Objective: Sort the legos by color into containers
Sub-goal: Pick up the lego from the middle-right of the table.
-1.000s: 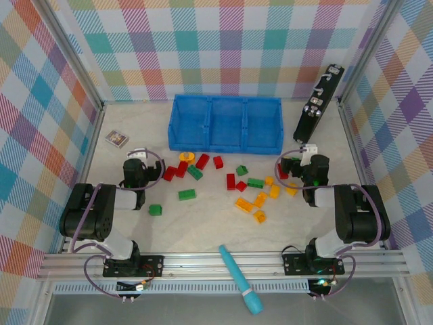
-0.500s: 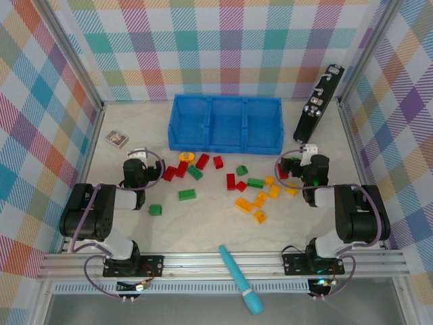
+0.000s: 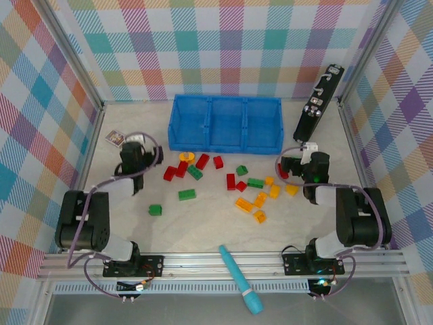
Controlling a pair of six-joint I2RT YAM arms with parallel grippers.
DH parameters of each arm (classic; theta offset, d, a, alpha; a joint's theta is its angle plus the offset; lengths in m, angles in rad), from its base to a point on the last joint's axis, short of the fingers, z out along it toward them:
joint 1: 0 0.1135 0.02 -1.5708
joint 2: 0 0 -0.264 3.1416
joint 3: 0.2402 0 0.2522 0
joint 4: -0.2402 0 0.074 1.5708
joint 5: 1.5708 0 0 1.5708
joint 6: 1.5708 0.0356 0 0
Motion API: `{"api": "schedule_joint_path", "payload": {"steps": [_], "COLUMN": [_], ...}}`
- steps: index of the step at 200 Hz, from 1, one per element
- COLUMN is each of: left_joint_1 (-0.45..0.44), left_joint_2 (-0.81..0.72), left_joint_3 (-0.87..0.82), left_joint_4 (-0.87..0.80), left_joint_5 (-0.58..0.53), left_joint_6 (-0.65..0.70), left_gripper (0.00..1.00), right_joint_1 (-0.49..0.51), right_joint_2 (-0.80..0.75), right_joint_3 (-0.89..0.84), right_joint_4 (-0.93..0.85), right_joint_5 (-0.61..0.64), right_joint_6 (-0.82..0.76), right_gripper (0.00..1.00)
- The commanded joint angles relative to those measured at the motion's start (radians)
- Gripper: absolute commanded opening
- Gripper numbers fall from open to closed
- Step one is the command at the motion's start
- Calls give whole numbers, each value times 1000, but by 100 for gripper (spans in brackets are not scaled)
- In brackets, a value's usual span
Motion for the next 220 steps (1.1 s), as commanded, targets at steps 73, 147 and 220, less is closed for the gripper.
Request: {"api": "schedule_joint_path", "payload": {"steps": [73, 147, 220], "left_joint_1": [-73, -77, -78], "left_joint_2": [-166, -232, -248], "left_joint_3": [563, 568, 548], "left_joint_4": [-767, -795, -809], "left_joint_5": [95, 168, 186], "left_joint_6": [-66, -6, 4], "left_gripper": [100, 100, 100], "right_joint_1": [4, 5, 5], "right_joint_2": [-136, 33, 252], "right_joint_3": [414, 437, 604], "right_joint_4": [-955, -965, -1021], "right_joint_5": [20, 82, 121], "right_joint_6": [268, 401, 390], "right_gripper": [100, 93, 73]}}
